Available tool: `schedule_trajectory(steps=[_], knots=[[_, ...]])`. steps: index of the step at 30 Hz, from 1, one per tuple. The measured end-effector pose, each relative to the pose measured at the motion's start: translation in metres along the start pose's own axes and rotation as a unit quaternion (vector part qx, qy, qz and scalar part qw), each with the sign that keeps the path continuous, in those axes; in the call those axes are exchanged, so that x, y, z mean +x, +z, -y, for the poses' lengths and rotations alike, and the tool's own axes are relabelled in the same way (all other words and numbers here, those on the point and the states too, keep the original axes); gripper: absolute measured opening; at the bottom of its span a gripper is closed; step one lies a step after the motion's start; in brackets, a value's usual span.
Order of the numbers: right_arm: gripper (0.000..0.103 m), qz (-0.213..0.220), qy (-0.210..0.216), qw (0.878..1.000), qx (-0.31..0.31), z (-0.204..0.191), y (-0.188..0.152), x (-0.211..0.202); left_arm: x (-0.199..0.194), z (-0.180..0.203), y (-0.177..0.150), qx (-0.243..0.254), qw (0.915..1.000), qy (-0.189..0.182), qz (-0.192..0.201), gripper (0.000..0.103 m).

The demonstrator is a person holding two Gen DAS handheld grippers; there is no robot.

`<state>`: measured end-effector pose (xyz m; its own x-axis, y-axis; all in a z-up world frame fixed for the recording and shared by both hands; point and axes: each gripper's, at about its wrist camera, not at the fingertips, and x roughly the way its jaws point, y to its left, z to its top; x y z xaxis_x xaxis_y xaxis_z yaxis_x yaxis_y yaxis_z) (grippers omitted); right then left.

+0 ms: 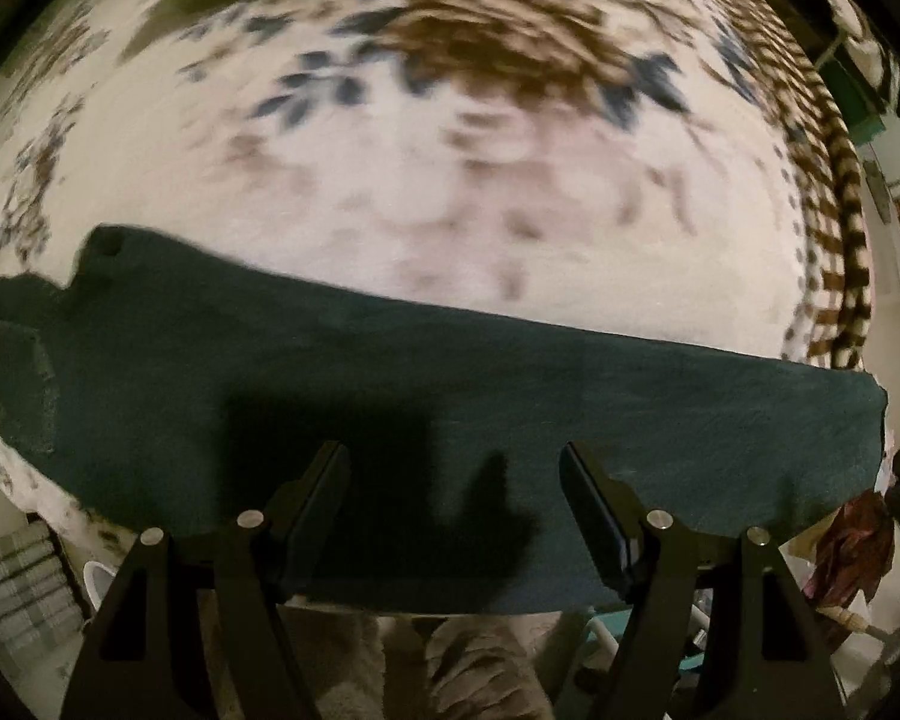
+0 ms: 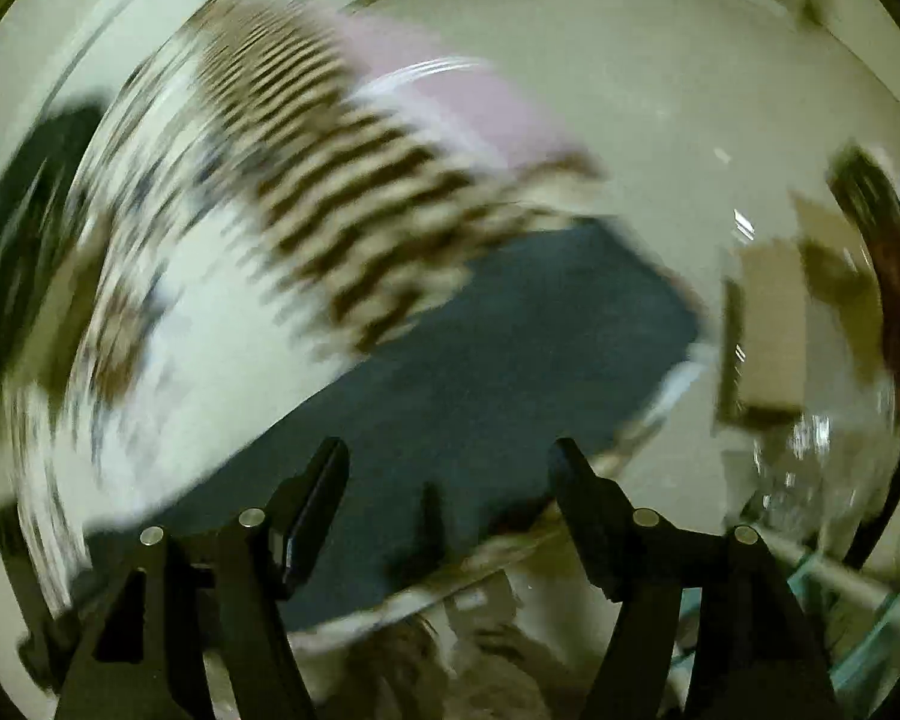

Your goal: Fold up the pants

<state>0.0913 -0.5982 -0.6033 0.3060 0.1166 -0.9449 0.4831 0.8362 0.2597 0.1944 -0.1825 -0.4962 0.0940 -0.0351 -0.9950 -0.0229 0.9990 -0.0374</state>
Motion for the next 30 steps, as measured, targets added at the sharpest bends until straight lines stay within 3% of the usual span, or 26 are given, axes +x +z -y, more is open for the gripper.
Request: schedule_trajectory(steps=[1, 2, 7, 11, 13, 17, 20, 21, 22, 23, 30], knots=[[0.071, -0.013, 0.009, 0.999, -0.031, -0.025, -0.003, 0.002, -0.002, -0.011, 0.0, -0.004, 1.0, 0.0, 0.003, 0.085], [0.071, -0.026, 0.015, 0.998, -0.054, -0.047, -0.004, 0.006, -0.006, -0.028, 0.0, -0.012, 0.9999, 0.0, 0.007, 0.089], [0.071, -0.103, 0.111, 0.977, -0.149, -0.189, -0.017, 0.043, -0.019, -0.124, 0.0, -0.073, 0.9964, 0.03, 0.03, 0.09], [0.071, -0.198, 0.196, 0.942, -0.189, -0.313, -0.047, 0.088, -0.02, -0.219, 0.001, -0.145, 0.9849, 0.085, 0.041, 0.09], [0.07, -0.251, 0.211, 0.923, -0.199, -0.371, -0.066, 0.122, -0.015, -0.268, 0.001, -0.184, 0.9759, 0.113, 0.032, 0.09], [0.061, -0.33, 0.177, 0.907, -0.195, -0.444, -0.097, 0.189, -0.003, -0.34, 0.002, -0.235, 0.9611, 0.145, 0.015, 0.09], [0.059, -0.352, 0.144, 0.904, -0.196, -0.472, -0.112, 0.219, 0.007, -0.378, 0.002, -0.257, 0.9553, 0.146, 0.011, 0.09], [0.052, -0.35, 0.126, 0.907, -0.197, -0.476, -0.112, 0.224, 0.011, -0.389, 0.004, -0.261, 0.9546, 0.144, 0.009, 0.09], [0.021, -0.342, 0.109, 0.912, -0.2, -0.481, -0.111, 0.226, 0.014, -0.395, 0.005, -0.263, 0.9547, 0.139, 0.008, 0.091], [0.01, -0.33, 0.109, 0.915, -0.203, -0.484, -0.109, 0.223, 0.014, -0.396, 0.007, -0.266, 0.9548, 0.133, 0.008, 0.091], [0.007, -0.247, 0.118, 0.935, -0.226, -0.499, -0.091, 0.167, 0.018, -0.402, 0.007, -0.265, 0.9589, 0.101, 0.012, 0.091]])
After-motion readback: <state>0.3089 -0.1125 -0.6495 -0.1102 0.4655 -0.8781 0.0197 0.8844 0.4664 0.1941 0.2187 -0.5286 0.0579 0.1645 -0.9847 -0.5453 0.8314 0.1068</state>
